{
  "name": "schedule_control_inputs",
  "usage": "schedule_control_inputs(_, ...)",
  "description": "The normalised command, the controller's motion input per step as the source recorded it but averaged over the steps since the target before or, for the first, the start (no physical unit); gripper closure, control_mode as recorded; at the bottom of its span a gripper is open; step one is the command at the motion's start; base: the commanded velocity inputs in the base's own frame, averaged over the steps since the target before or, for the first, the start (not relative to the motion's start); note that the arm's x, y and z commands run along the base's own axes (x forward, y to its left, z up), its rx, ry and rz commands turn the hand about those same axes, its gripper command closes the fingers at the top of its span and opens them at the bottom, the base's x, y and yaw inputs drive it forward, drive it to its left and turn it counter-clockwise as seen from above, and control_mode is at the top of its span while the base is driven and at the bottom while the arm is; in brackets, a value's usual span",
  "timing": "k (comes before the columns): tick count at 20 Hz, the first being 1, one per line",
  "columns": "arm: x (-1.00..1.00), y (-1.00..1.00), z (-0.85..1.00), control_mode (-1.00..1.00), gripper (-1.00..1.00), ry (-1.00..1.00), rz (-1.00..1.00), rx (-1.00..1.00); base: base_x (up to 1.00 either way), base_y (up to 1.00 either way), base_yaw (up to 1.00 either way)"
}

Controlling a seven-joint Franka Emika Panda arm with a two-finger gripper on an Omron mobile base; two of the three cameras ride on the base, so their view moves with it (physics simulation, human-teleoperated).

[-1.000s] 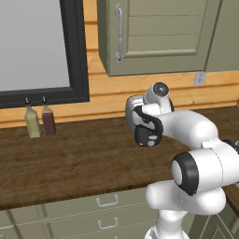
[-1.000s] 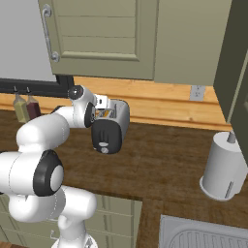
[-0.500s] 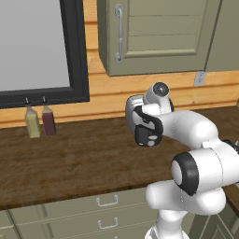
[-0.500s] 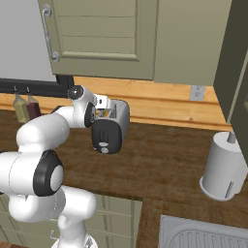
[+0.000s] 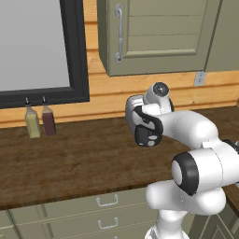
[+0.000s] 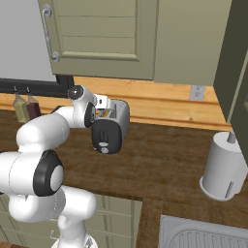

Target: Start the toaster. Once the lever pops up, take the bread to the plate on the dining counter.

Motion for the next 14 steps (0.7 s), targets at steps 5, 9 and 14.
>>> schedule_control_inputs(5,0.00,0.00,0.00,-1.00,-1.00,0.00,0.00,0.00,0.00,0.00,0.00)
schedule_control_inputs(9,0.00,0.00,0.00,-1.00,-1.00,0.00,0.00,0.00,0.00,0.00,0.00)
schedule_control_inputs(14,0.00,0.00,0.00,-1.00,-1.00,0.00,0.00,0.00,0.00,0.00,0.00)
